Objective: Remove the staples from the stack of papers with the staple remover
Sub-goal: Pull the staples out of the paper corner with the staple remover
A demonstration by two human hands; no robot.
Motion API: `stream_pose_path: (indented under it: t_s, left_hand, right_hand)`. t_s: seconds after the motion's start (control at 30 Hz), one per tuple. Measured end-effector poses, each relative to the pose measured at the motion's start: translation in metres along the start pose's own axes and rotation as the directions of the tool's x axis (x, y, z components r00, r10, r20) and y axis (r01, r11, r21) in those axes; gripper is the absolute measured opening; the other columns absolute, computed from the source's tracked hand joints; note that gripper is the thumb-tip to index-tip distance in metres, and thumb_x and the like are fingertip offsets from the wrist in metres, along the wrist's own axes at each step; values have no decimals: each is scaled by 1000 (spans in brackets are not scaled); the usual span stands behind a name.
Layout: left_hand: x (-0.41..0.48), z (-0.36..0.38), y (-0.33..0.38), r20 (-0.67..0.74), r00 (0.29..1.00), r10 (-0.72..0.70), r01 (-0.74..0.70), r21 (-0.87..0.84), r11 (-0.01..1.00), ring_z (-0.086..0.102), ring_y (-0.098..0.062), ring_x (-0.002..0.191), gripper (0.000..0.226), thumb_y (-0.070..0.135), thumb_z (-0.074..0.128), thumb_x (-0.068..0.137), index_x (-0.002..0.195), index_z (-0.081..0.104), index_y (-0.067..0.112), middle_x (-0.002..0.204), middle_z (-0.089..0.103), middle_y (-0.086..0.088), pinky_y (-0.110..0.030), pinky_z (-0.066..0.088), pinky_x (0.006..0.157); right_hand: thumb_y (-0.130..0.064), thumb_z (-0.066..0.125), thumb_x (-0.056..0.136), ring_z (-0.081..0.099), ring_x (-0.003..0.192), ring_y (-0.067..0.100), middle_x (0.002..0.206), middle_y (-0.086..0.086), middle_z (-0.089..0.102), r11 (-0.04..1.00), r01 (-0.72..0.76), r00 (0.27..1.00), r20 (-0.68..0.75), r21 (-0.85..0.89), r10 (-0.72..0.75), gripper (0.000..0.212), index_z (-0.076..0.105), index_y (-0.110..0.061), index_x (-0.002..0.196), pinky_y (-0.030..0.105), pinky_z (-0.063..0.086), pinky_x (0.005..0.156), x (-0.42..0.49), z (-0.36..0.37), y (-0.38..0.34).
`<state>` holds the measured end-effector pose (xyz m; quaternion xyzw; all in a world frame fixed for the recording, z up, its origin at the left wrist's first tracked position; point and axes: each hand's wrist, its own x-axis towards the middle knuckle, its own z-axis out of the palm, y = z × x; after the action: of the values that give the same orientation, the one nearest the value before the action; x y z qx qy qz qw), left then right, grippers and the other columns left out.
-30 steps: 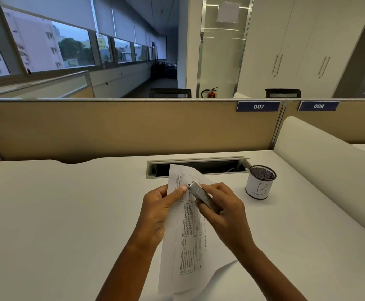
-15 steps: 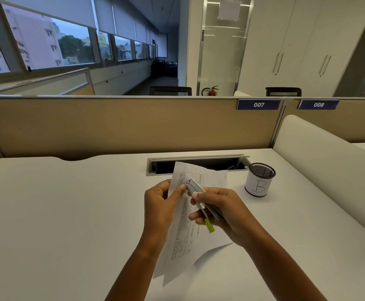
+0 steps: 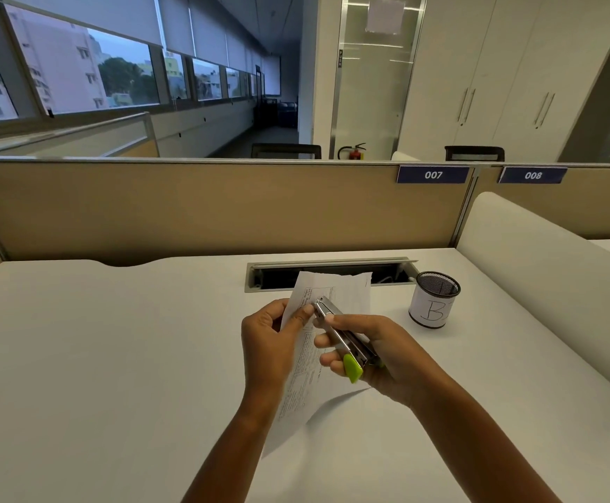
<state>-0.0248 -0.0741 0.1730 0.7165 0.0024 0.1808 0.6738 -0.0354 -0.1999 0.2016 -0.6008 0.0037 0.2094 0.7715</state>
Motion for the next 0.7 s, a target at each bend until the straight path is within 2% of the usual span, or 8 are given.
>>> stream_pose_path:
  t_s: [0.13,0.33,0.4,0.53,0.7]
  left_hand:
    - [0,1,-1,-6,1000,-5,5,-4,1000,58,-17,65,7,20,61,78,85,61,17,92,63,1,-15,48,57]
    - [2,1,-8,-38,998,52,-48,89,995,58,-11,59,5,20,62,78,82,62,17,87,63,2,-16,44,51]
    - [2,2,-10,-60,995,74,-66,119,991,56,-10,59,5,19,63,78,82,62,16,85,62,3,-15,43,53]
    - [1,4,-13,-91,991,97,-84,136,987,57,-11,59,7,19,62,78,81,63,13,81,63,1,-17,44,54]
    - [1,5,-16,-115,983,145,-126,156,980,56,-10,58,7,18,63,78,80,65,11,77,63,1,-16,43,52]
  right_hand:
    - [-16,50,89,64,47,14,59,4,70,1000,-21,1000,-9,-17,21,17,63,-5,86,19,53,43,0,0,-3]
    - [-13,52,88,64,45,14,54,2,69,995,38,997,-62,-97,-44,12,61,-4,88,19,53,43,2,0,0]
    - [-11,53,88,63,43,14,53,1,69,986,60,994,-81,-153,-73,10,61,-7,83,19,53,43,2,1,0]
    - [-11,55,87,62,41,13,53,1,67,956,100,982,-128,-277,-140,17,64,-8,72,20,53,43,4,3,-2]
    - [-12,56,86,60,38,11,55,1,66,925,111,971,-160,-363,-180,16,63,-9,72,19,53,43,6,4,-1]
